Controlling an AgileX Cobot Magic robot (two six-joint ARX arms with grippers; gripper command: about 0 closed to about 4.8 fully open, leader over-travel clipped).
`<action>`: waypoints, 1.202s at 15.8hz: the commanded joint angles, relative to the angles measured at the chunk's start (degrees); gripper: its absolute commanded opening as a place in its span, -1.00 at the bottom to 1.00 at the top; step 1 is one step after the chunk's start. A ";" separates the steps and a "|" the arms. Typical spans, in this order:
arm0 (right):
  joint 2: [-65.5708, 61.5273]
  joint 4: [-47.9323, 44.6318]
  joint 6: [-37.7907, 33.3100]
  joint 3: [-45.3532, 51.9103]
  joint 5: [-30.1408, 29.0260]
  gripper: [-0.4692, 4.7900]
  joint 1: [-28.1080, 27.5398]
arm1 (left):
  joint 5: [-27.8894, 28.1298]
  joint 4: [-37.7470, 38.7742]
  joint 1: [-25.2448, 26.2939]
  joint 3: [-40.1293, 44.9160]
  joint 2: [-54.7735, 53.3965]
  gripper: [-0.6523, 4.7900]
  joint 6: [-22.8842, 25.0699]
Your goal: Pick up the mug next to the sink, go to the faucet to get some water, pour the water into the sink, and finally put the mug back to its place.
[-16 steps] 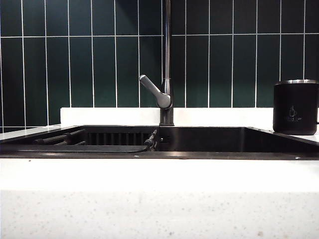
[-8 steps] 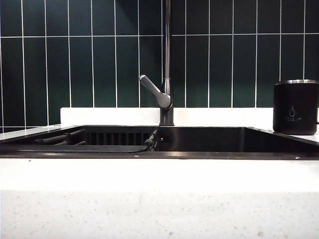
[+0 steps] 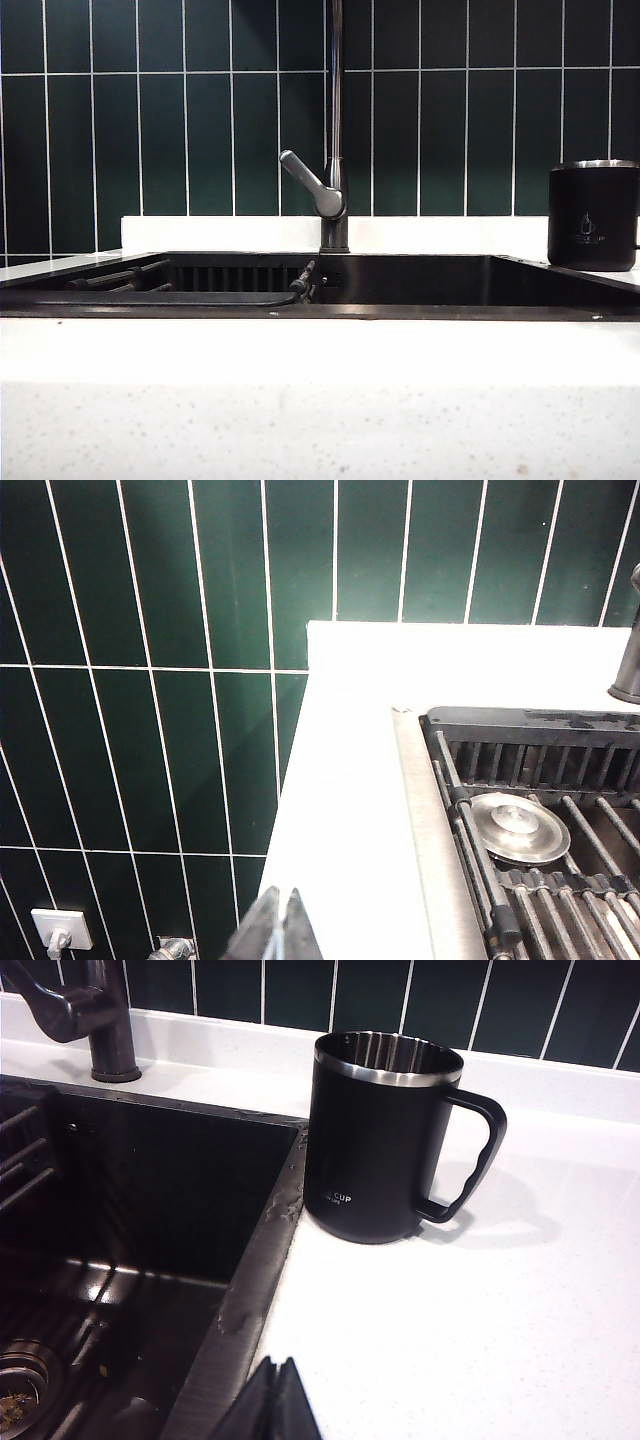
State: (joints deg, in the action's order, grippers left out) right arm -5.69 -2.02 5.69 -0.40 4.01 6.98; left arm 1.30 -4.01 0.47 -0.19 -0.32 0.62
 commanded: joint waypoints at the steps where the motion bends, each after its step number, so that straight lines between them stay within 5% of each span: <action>1: 0.28 -0.72 0.11 0.35 -0.11 -0.82 -0.07 | -0.04 -0.74 -0.04 -0.24 -0.07 -0.77 0.44; 19: 5.84 -6.54 0.11 0.33 -0.09 -0.82 -9.31 | -0.04 -0.74 -0.04 -0.24 -0.04 -0.77 0.44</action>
State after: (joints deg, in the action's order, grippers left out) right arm -0.03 -7.86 5.69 -0.38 3.92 -2.31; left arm 1.28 -4.01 0.47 -0.19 -0.30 0.62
